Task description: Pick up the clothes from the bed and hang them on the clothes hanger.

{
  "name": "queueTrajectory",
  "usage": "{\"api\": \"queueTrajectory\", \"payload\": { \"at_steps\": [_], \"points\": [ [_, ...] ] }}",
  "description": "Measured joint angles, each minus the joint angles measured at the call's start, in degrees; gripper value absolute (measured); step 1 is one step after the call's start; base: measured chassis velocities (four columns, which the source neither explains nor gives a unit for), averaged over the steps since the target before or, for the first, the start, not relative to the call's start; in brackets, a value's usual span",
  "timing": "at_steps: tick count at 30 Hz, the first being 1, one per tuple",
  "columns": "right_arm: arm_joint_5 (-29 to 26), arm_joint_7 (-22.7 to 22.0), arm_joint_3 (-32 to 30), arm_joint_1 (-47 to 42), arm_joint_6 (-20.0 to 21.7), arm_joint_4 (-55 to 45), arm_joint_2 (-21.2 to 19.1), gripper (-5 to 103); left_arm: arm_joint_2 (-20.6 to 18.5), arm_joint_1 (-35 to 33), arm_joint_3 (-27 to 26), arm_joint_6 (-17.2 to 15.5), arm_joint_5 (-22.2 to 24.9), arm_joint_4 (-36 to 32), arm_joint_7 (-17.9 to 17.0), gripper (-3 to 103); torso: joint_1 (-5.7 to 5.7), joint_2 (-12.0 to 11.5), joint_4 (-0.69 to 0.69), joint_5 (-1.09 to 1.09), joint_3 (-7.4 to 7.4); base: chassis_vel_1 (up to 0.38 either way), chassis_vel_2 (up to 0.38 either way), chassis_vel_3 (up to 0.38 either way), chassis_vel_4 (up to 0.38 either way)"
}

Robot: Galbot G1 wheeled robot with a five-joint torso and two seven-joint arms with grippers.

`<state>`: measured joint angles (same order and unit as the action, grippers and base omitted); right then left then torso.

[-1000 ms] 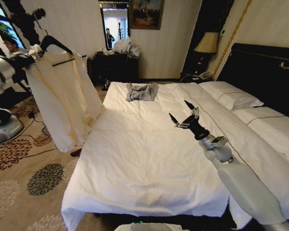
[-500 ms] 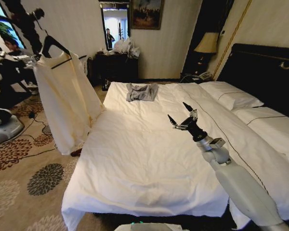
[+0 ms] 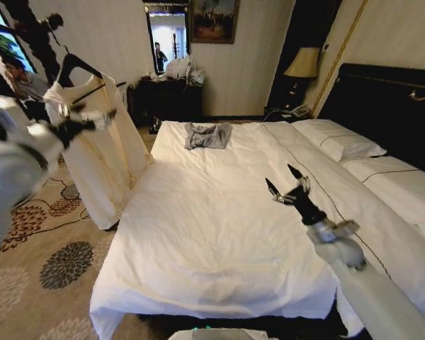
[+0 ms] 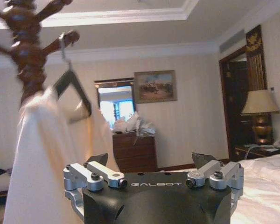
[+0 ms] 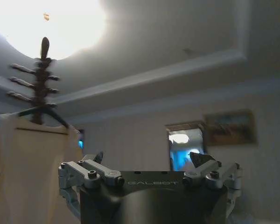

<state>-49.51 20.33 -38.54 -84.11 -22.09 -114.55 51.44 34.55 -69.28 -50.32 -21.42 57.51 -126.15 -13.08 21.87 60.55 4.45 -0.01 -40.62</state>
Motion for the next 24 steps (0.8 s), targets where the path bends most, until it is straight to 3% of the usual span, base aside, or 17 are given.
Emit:
{"api": "queueTrajectory", "payload": {
  "at_steps": [1,3,4,6,7,9,11,12,14,24],
  "points": [
    [0.0,0.0,0.0,0.0,0.0,0.0,0.0,100,0.0,0.0,0.0,0.0,0.0,0.0,0.0,100,0.0,0.0,0.0,0.0,0.0,0.0,0.0,0.0,0.0],
    [0.23,-2.57,0.48,-5.27,-0.47,-1.97,3.76,100,10.34,-14.26,-2.74,3.59,-7.25,-5.01,1.75,100,-0.01,0.0,0.0,0.04,0.0,0.0,0.0,0.0,0.0],
    [1.38,-3.19,0.59,-6.34,-0.81,-2.36,5.06,100,13.39,-16.66,-2.63,4.4,-9.27,-5.75,2.49,100,-0.01,0.0,-0.01,0.04,0.01,0.0,0.0,0.0,0.0],
    [7.96,-6.04,0.67,-8.69,-1.51,-3.61,10.15,100,23.47,-22.78,-0.44,7.65,-17.04,-7.22,6.93,100,-0.02,0.0,-0.04,-0.02,0.01,0.0,0.0,0.0,0.0],
    [7.96,-6.04,0.67,-8.69,-1.51,-3.61,10.15,100,23.47,-22.78,-0.44,7.65,-17.04,-7.22,6.93,100,-0.02,0.0,-0.04,-0.02,0.01,0.0,0.0,0.0,0.0],
    [16.13,-10.06,0.38,-10.68,-0.96,-5.11,15.48,100,31.78,-26.09,2.5,11.8,-26.28,-7.27,12.79,100,-0.01,0.0,-0.02,0.04,0.01,0.0,0.0,0.0,0.0],
    [22.36,-12.76,-0.17,-12.81,-0.27,-6.92,19.0,100,37.44,-28.39,4.92,13.87,-31.61,-7.51,15.9,100,-0.01,0.0,0.04,0.02,0.0,0.0,0.0,0.0,0.0],
    [22.36,-12.76,-0.17,-12.81,-0.27,-6.92,19.0,100,37.44,-28.39,4.92,13.87,-31.61,-7.51,15.9,100,-0.01,0.0,0.04,0.02,0.0,0.0,0.0,0.0,0.0],
    [27.11,-14.45,-0.4,-14.93,0.2,-9.15,20.97,100,43.33,-30.7,6.89,14.55,-35.2,-9.09,18.43,100,-0.01,0.0,0.0,0.01,0.0,0.0,0.0,0.0,0.0],
    [27.96,-14.71,-0.39,-15.07,0.31,-9.55,21.08,100,44.46,-30.75,7.53,14.58,-35.8,-9.47,19.03,100,0.01,0.0,0.0,0.02,-0.01,0.0,0.0,0.0,0.0]
  ]
}}
